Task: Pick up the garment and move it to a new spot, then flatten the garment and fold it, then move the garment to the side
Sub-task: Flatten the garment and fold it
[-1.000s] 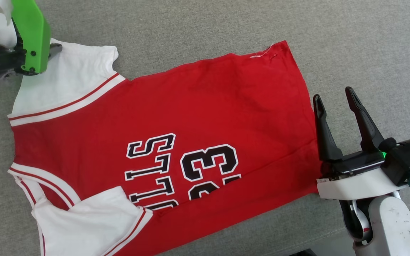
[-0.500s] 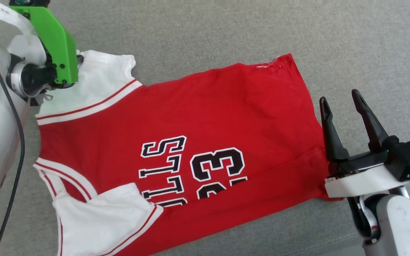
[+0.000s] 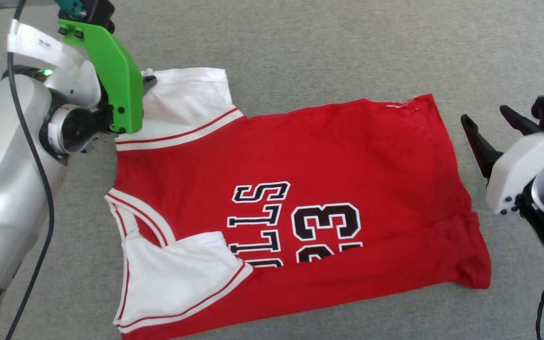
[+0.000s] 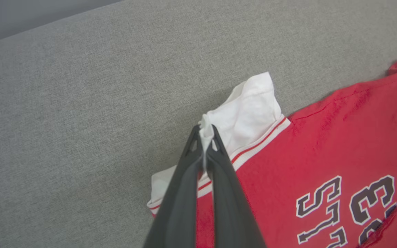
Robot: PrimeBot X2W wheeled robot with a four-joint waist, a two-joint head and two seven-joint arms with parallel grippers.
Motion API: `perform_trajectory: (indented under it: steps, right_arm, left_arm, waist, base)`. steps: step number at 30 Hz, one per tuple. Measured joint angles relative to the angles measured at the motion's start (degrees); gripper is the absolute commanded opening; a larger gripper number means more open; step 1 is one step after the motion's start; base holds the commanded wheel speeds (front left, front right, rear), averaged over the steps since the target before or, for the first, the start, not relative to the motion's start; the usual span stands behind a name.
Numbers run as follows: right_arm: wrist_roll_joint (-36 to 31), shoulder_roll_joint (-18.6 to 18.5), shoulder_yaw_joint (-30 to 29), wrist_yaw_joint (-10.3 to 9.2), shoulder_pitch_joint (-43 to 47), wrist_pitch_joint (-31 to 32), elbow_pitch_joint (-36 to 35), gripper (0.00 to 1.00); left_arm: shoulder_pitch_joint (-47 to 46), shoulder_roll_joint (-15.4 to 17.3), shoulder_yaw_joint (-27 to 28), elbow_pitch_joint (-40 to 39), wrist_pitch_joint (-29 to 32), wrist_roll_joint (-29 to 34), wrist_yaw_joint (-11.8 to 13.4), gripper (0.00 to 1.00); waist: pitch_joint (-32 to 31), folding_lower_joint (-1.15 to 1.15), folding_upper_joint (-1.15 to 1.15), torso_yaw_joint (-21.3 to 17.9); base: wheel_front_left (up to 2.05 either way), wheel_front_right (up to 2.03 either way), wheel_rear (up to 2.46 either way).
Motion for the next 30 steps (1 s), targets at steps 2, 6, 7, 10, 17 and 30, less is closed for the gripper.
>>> perform_trajectory:
  steps: [2,6,7,10,17,30]
  right_arm:
    - [2.34,-0.40,0.27,0.00,-2.67,6.83,0.92,1.00]
    - [7.11,-2.21,2.34,0.01,-7.15,17.80,3.18,1.00]
    - [7.50,-2.79,2.56,0.01,-7.94,19.38,3.71,1.00]
    - [8.09,-4.90,3.05,0.01,-10.48,23.65,5.68,1.00]
    - [8.10,-6.84,5.21,0.01,-14.33,27.97,10.09,1.00]
    - [9.04,-8.73,9.45,-0.01,-17.42,28.03,15.39,0.64]
  left_arm:
    - [1.26,0.36,-0.34,-3.67,0.34,0.02,0.76,0.00]
    - [2.92,1.41,-0.40,-9.90,0.15,0.08,2.12,0.00]
    - [3.10,1.62,-0.40,-10.93,0.15,0.12,2.43,0.00]
    - [3.63,1.92,-0.53,-14.22,0.23,0.19,3.08,0.00]
    - [4.53,2.36,-0.83,-18.24,0.48,0.27,4.08,0.00]
    - [4.82,2.03,-1.54,-19.98,-0.11,0.53,4.17,0.00]
  waist:
    - [0.13,0.00,0.00,1.18]
    - [0.92,0.00,0.00,3.14]
    - [1.17,0.00,0.00,3.50]
    - [2.08,0.00,0.00,4.77]
    - [4.23,0.00,0.00,7.37]
    - [6.63,0.00,0.00,10.37]
  base:
    - [0.00,0.00,0.00]
    - [0.00,0.00,0.00]
    - [0.00,0.00,0.00]
    - [0.00,0.00,0.00]
    - [0.00,0.00,0.00]
    - [0.00,0.00,0.00]
